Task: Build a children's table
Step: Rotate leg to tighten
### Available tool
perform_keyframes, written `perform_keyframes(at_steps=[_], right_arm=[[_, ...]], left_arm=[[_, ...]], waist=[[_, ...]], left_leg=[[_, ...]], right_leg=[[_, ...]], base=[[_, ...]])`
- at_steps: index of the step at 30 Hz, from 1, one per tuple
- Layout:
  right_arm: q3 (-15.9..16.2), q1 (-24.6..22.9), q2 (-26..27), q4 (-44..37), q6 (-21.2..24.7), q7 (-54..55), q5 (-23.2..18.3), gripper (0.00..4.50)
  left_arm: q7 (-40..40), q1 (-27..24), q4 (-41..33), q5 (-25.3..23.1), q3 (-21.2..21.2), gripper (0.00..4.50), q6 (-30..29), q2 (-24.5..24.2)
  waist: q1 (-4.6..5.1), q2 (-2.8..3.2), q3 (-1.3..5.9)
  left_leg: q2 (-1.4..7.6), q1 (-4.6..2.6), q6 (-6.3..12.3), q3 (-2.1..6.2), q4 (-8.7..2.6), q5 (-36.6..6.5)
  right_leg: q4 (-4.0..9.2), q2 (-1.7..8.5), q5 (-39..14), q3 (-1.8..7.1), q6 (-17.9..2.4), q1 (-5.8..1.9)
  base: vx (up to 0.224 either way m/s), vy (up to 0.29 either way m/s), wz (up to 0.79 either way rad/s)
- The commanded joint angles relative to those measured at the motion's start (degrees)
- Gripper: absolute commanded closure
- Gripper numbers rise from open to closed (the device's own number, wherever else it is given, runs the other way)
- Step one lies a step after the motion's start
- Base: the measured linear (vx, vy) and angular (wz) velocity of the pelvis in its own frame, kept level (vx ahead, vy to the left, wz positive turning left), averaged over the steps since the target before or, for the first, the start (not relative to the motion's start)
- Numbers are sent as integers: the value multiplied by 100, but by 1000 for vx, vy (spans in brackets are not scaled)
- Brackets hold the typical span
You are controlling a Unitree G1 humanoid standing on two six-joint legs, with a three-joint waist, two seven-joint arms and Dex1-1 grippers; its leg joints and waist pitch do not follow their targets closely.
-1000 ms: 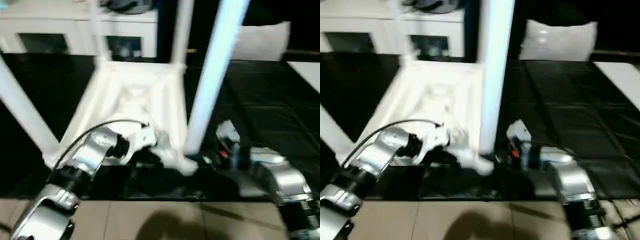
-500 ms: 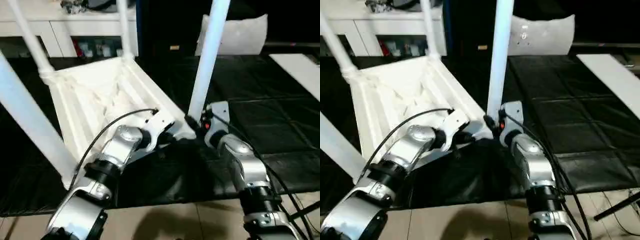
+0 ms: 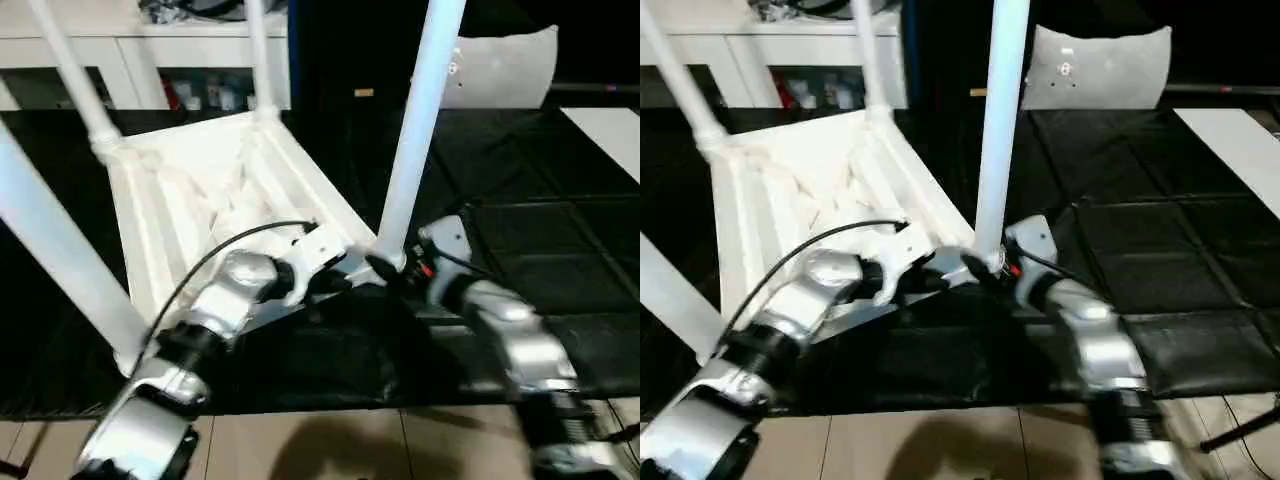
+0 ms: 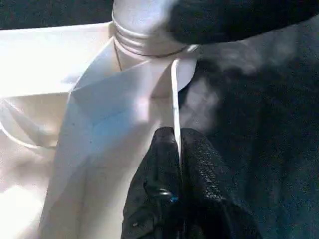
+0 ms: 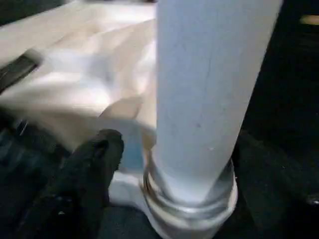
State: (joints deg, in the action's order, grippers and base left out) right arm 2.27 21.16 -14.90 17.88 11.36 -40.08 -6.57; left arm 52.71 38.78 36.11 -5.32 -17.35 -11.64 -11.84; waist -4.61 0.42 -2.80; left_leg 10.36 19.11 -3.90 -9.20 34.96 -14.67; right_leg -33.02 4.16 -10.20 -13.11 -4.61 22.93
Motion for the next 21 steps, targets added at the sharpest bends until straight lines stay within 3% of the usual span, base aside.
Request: perform_keyframes(at_steps=[1,6,8,12,13,17,21], right_arm=[[259,-97,-158,-237,-44,-670,-143,62],[454,-95,-886,-258,-153,-2124,-392,62],[506,-51,-1003,-188,-209,-2379,-415,62],[616,60,-1211,33,-555,-3033,-498,62],[630,65,-1232,62,-636,-3126,-505,87],[742,52,-1372,54,-490,-3695,-681,110],[759,126,-1340,206,-527,-3782,-681,147]], left_arm=[[328,-13,-136,15,-136,450,386,-104],[1393,-147,-192,-58,-562,450,1143,-609],[1570,-147,-156,-93,-647,450,1305,-687],[2032,-174,-137,-83,-773,450,1626,-878],[2087,-178,-139,-80,-783,450,1654,-903],[2320,-166,-145,-70,-823,450,1826,-1037],[2518,-186,-229,-22,-891,450,1911,-1117]], waist=[[-46,-33,434],[-125,-62,417],[-156,-50,421],[-215,-53,438],[-228,-49,448],[-273,-65,446],[-321,-78,436]], left_leg=[[352,110,772,153,-301,266],[319,106,714,137,-312,95],[345,102,707,136,-310,80],[358,98,658,137,-306,168],[367,103,661,140,-302,193],[398,100,683,150,-302,308],[368,104,643,127,-310,268]], right_leg=[[440,623,-921,547,651,-519],[480,586,-1215,519,887,-509],[478,579,-1230,513,950,-501],[445,591,-1105,515,888,-492],[429,607,-1051,516,837,-491],[401,624,-960,529,734,-491],[426,607,-1126,516,797,-489]], base=[[0,0,0],[0,0,0],[0,0,0],[0,0,0],[0,0,0],[0,0,0],[0,0,0]])
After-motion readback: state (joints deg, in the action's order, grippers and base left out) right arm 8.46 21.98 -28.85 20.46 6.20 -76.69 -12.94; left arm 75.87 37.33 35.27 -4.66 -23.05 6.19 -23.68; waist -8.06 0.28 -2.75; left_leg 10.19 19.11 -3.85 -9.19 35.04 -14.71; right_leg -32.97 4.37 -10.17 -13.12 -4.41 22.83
